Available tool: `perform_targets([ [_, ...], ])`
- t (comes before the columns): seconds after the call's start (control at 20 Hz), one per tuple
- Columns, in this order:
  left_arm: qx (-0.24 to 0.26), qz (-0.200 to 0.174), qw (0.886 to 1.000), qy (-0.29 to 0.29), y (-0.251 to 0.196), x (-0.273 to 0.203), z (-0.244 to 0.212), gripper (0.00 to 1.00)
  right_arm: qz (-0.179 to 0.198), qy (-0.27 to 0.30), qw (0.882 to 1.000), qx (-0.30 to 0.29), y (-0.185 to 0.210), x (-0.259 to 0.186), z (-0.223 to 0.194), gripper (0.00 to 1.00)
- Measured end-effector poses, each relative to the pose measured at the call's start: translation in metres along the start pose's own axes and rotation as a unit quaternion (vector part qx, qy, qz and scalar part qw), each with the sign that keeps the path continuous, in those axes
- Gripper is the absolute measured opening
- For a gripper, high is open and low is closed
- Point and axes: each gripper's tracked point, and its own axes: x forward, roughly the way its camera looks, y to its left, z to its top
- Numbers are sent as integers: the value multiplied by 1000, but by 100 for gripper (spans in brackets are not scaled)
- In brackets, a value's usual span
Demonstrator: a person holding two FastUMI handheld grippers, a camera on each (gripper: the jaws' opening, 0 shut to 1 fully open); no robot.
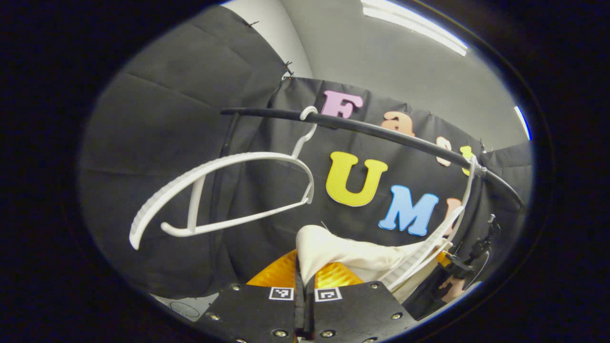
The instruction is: Grasp the clothes on the hanger with both hands and then place them into the laundry hamper below.
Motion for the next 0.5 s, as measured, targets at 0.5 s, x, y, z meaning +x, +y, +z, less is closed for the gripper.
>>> perform_targets([
  [0.5,21,44,999,23,22,-62,-39,1,39,56,998,-5,-5,-63,-45,5],
])
